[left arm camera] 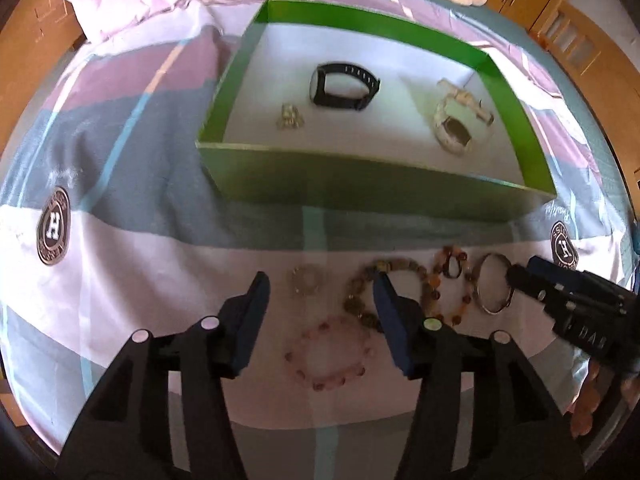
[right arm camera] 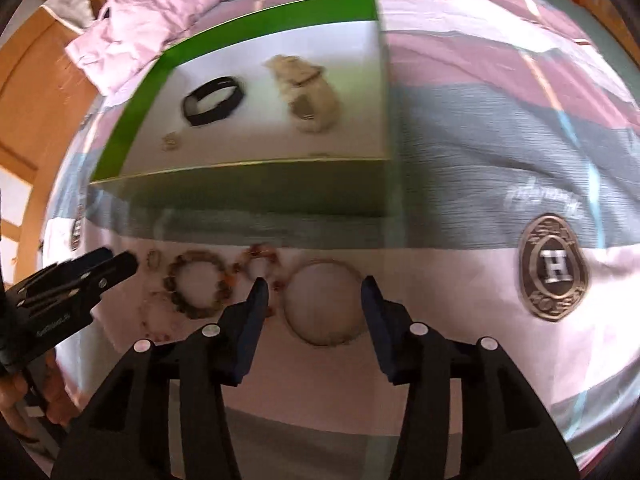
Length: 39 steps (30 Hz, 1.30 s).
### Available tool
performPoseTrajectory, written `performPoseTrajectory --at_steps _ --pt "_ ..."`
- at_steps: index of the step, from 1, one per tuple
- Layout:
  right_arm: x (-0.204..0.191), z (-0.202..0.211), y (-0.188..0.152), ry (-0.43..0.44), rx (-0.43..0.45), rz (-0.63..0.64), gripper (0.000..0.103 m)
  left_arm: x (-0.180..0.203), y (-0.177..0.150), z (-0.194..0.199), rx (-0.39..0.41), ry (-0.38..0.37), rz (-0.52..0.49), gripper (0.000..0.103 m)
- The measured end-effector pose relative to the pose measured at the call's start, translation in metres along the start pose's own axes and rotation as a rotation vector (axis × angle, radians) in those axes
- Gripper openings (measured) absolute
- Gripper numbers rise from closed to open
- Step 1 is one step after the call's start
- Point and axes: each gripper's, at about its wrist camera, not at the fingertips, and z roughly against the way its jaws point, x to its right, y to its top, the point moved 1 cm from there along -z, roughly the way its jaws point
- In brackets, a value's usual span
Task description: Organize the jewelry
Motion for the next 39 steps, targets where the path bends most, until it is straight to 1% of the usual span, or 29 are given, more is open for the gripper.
performPoseTrajectory --at_steps 2,4,5,7,9,11,14,16,17,20,23,26,28,30,33,37,39 --pt "0.002 0.002 0.001 0.008 0.009 -0.006 0.049 0.001 -0.004 -0.003 -0.025 -0.016 0.002 0.055" --pt "-0.003 0.004 0.002 0.043 0.016 0.004 0.049 -0.001 -0.009 -0.002 -0.042 -0.022 0.005 0.055" --pt "-0.008 0.004 0.001 0.059 0.02 0.021 0.049 -0.002 -0.01 -0.002 -0.047 -0.024 0.006 0.056" --pt "-0.017 0.004 0.002 0.06 0.018 0.049 0.049 -0.002 -0.014 -0.001 -0.056 -0.026 0.004 0.057" --pt "-0.023 0.0 0.003 0.016 0.007 0.074 0.049 -0.003 -0.018 -0.001 -0.069 -0.02 -0.003 0.057" --pt "-0.022 -0.008 0.004 -0.024 -0.008 0.064 0.049 -0.003 -0.023 -0.004 -0.09 -0.013 -0.012 0.057" --pt "-0.013 -0.015 0.004 -0.028 -0.032 0.029 0.049 -0.006 -0.026 -0.01 -0.112 -0.002 -0.014 0.057" --pt "-0.007 -0.016 0.005 -0.051 -0.035 0.017 0.049 -0.01 -0.024 -0.011 -0.117 0.004 0.004 0.057" --pt "-0.005 -0.016 0.005 -0.073 -0.033 0.015 0.049 -0.013 -0.023 -0.011 -0.117 0.003 0.015 0.057" --pt "0.001 -0.016 0.005 -0.091 -0.035 0.009 0.049 -0.02 -0.021 -0.01 -0.11 -0.011 0.051 0.058" --pt "0.006 -0.019 0.004 -0.135 -0.043 0.018 0.049 -0.022 -0.016 -0.006 -0.071 -0.023 0.083 0.058" --pt "0.011 -0.019 0.0 -0.158 -0.045 0.016 0.049 -0.021 -0.013 -0.005 -0.051 -0.032 0.09 0.057" --pt "0.016 -0.02 -0.001 -0.16 -0.054 0.005 0.046 -0.02 -0.011 -0.007 -0.044 -0.045 0.092 0.057" --pt "0.021 -0.02 -0.001 -0.162 -0.059 0.001 0.044 -0.016 -0.01 -0.01 -0.046 -0.042 0.085 0.056" --pt "0.024 -0.022 -0.002 -0.159 -0.066 0.001 0.042 -0.009 -0.011 -0.017 -0.059 -0.034 0.072 0.053" --pt "0.025 -0.021 -0.002 -0.153 -0.065 0.01 0.039 0.002 -0.013 -0.025 -0.084 -0.039 0.048 0.04" --pt "0.024 -0.022 -0.003 -0.152 -0.067 0.017 0.036 0.005 -0.014 -0.029 -0.102 -0.043 0.049 0.039"
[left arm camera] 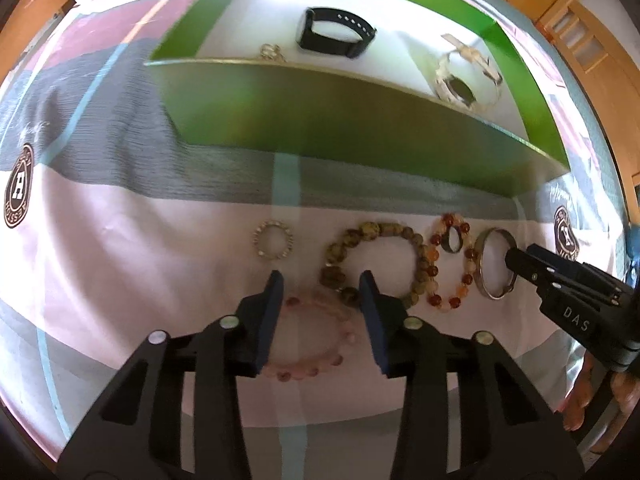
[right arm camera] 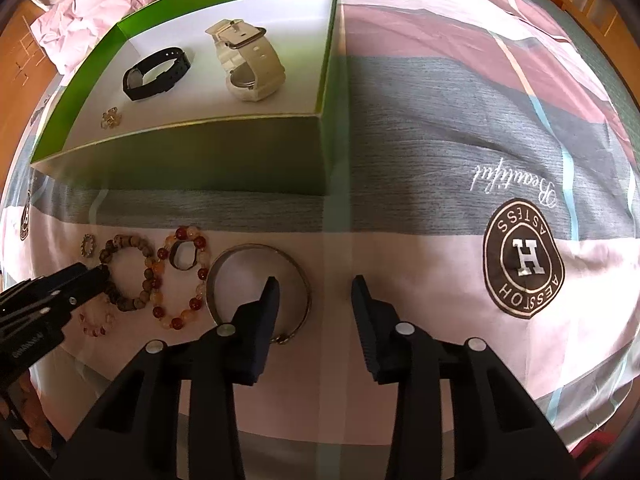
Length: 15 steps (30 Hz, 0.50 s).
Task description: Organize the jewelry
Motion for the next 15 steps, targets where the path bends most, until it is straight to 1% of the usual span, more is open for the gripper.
performPoseTrajectory --at_steps 6,9,11,12,13,15 --pt "-0.009 0.001 -0.007 -0.002 -0.002 0.025 0.035 0.001 0.006 -0.006 0.025 0.015 0.001 0.039" --pt "-0.012 0.001 -0.011 -0.01 0.0 0.032 0.035 0.008 0.008 -0.009 0.041 0.046 -0.022 0.039" --pt "-0.02 0.0 -0.008 -0.016 0.003 0.038 0.035 0.013 0.01 -0.012 0.05 0.071 -0.044 0.038" --pt "-0.022 -0.001 -0.008 -0.02 0.004 0.044 0.033 0.017 0.01 -0.013 0.056 0.084 -0.052 0.034" --pt "-0.025 -0.002 -0.007 -0.024 0.003 0.055 0.03 0.02 0.01 -0.014 0.067 0.104 -0.065 0.023" --pt "-0.03 -0.001 -0.009 -0.024 0.006 0.074 0.014 0.025 0.01 -0.014 0.072 0.111 -0.074 0.015"
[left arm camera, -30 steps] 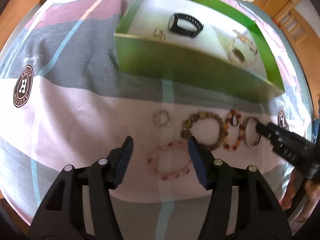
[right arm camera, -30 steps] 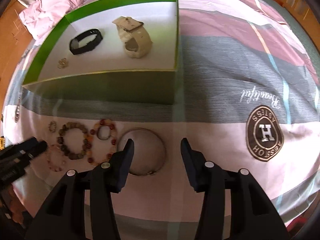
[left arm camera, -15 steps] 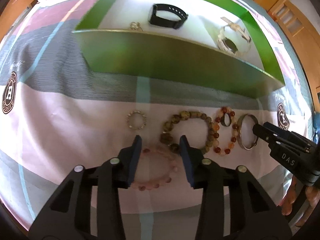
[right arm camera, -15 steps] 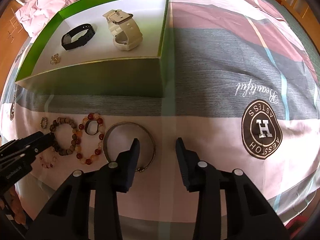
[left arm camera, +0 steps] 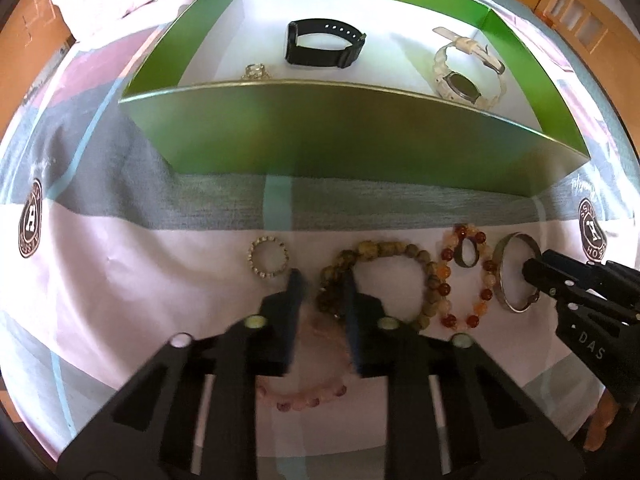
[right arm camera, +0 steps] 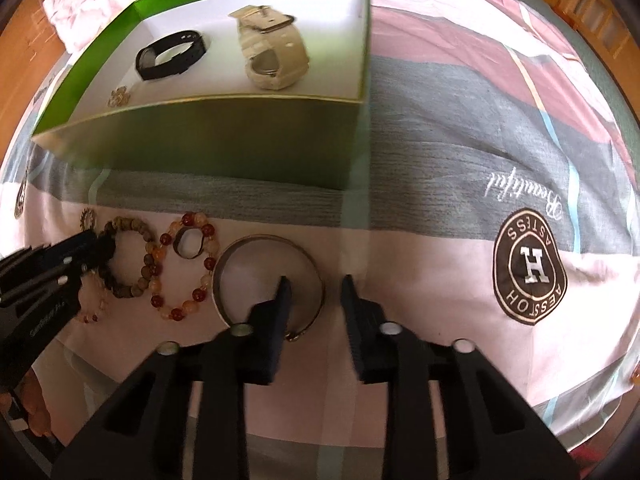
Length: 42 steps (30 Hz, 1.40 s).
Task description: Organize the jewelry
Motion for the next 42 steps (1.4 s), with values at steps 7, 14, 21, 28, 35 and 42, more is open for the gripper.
performPoseTrajectory --at_steps 7,14,21,28,35,42 --pt "-0.008 0.002 0.0 0.046 0.003 -0.014 0.005 0.003 0.002 0.011 -0.008 -0.051 0.03 0.012" --pt "-0.01 0.026 0.003 0.086 0.066 -0.021 0.005 -0.006 0.004 0.046 0.058 -0.103 0.059 0.012" --pt "-0.006 0.033 0.007 0.088 0.081 -0.045 0.005 -0.034 0.001 0.063 0.071 -0.116 0.072 0.012" --pt "0.026 0.02 0.009 0.024 0.055 -0.099 0.005 -0.054 -0.006 0.048 0.019 -0.075 0.117 0.012" --pt "0.014 0.021 0.007 0.187 0.033 -0.097 0.015 -0.064 -0.008 0.046 0.0 -0.055 0.142 0.012" --pt "-0.004 0.009 0.011 0.242 0.036 -0.09 0.026 -0.069 -0.01 0.039 -0.025 -0.042 0.161 0.021"
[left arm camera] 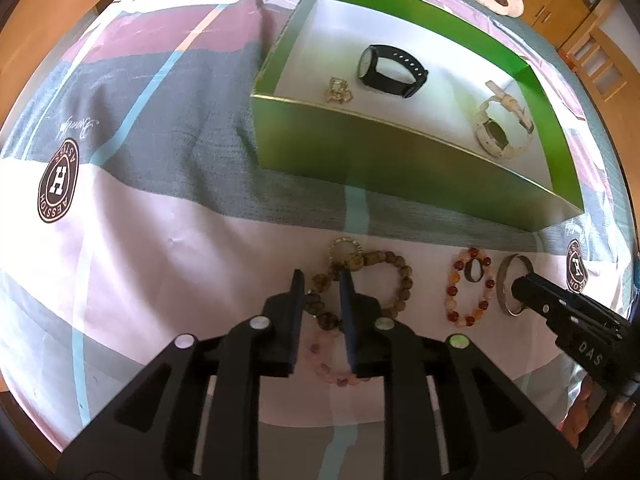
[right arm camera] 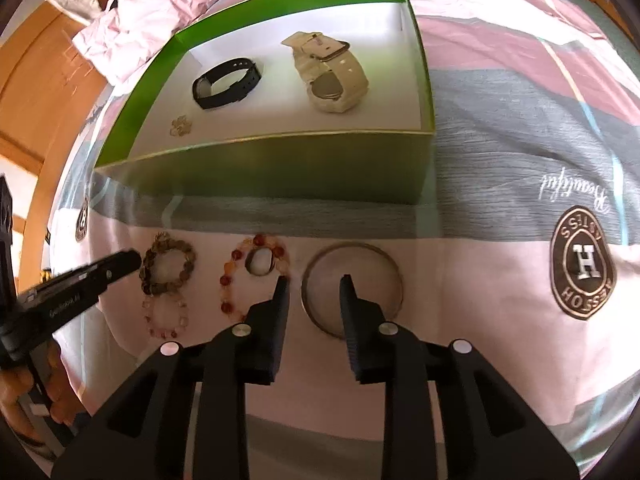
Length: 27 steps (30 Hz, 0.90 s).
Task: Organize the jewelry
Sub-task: 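Close left tool on the brown beaded bracelet while right tool positions at the bangle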
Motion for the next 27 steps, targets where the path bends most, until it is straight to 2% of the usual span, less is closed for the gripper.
performPoseTrajectory --at_steps 4,6,11,13,14,15,17,18,20,22,27 --pt "0.01 -0.007 0.008 0.021 0.014 -0.074 0.029 -0.007 0.0 -0.004 -0.016 0.008 0.017 0.028" --pt "0.013 -0.009 0.011 -0.004 0.031 -0.092 0.039 -0.009 0.001 -0.005 -0.023 0.01 0.024 0.035" --pt "0.012 -0.017 0.014 -0.052 0.062 -0.087 0.04 -0.01 -0.001 -0.013 -0.04 0.02 0.012 0.035" --pt "0.007 -0.017 0.014 -0.092 0.07 -0.053 0.035 -0.009 -0.002 -0.017 -0.045 0.019 0.004 0.035" --pt "0.006 -0.017 0.014 -0.102 0.071 -0.047 0.027 -0.007 -0.002 -0.019 -0.046 0.021 -0.003 0.035" --pt "0.005 -0.017 0.014 -0.096 0.068 -0.039 0.017 -0.006 -0.002 -0.02 -0.044 0.023 -0.009 0.035" --pt "0.004 -0.019 0.014 -0.051 0.045 -0.039 0.01 -0.003 -0.001 -0.022 -0.041 0.015 -0.022 0.035" --pt "0.005 -0.019 0.014 -0.034 0.035 -0.04 0.009 -0.001 0.001 -0.024 -0.042 0.013 -0.027 0.034" --pt "0.003 -0.02 0.013 -0.031 0.035 -0.037 0.009 0.003 0.003 -0.025 -0.041 0.016 -0.031 0.017" --pt "0.003 -0.019 0.013 -0.019 0.029 -0.036 0.006 0.003 0.005 -0.023 -0.039 -0.002 -0.02 0.011" --pt "0.002 0.004 0.015 0.003 0.073 -0.028 0.005 0.009 0.008 -0.002 0.013 -0.059 -0.017 0.011"
